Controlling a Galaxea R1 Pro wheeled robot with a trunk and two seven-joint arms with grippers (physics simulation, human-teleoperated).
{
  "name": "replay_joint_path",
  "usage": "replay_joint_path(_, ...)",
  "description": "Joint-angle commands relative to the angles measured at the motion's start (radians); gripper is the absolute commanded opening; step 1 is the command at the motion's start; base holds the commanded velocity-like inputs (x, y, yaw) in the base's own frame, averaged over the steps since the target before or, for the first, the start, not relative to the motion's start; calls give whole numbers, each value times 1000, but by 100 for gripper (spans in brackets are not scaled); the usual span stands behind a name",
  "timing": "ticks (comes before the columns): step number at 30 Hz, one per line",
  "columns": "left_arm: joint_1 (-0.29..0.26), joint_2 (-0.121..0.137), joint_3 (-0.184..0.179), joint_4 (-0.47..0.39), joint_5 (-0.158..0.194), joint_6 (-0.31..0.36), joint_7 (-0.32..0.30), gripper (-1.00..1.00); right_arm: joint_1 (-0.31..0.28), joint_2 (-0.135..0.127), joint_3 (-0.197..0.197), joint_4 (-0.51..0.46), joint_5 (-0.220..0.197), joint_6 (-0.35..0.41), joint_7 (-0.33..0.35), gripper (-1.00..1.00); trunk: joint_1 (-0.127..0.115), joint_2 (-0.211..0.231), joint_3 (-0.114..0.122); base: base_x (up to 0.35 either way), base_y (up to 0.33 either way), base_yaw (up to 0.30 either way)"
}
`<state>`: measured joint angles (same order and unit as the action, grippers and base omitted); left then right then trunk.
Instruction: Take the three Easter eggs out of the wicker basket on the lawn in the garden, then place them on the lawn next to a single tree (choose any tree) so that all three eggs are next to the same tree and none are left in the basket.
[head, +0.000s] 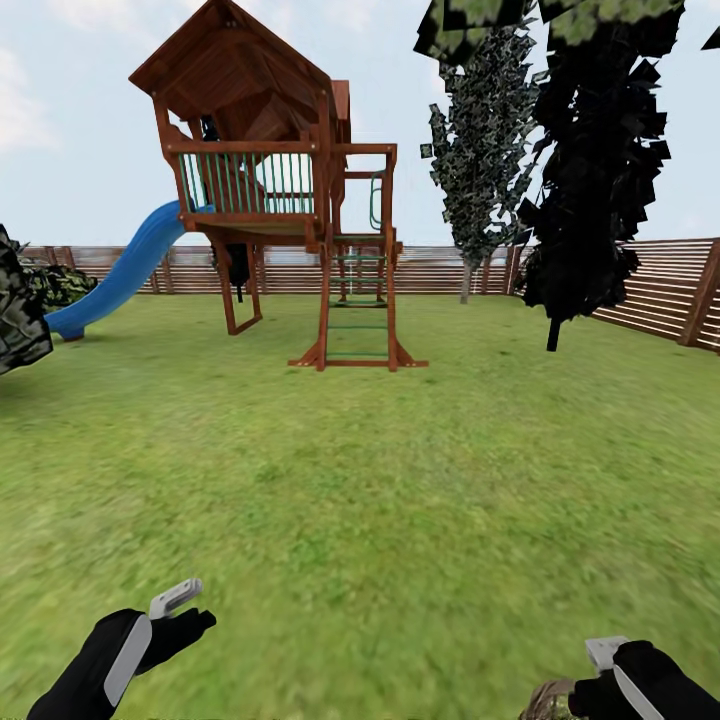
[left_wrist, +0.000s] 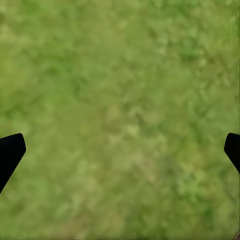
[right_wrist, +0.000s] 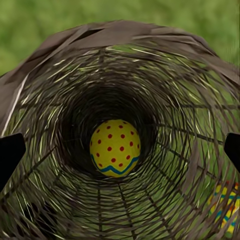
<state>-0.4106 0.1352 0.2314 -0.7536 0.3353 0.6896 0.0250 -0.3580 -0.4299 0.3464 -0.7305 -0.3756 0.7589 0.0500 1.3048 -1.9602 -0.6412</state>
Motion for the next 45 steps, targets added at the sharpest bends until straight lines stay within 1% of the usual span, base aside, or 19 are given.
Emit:
replay_joint_path(1, -1, 0, 2, -1, 7, 5, 3, 100, -1, -1, 3, -1, 6, 4, 5, 100, 4, -8, -4, 0, 0, 0)
replay_joint_path(43, -1, 0, 0, 0, 6, 5, 4, 100, -1, -3, 2, -1, 7, 4, 5, 100, 165, -302, -136, 0, 0, 0)
replay_joint_path(45, -1, 0, 0, 0, 6, 5, 4, 100, -1, -6, 2, -1, 7, 4, 5, 100, 173, -316, -142, 0, 0, 0)
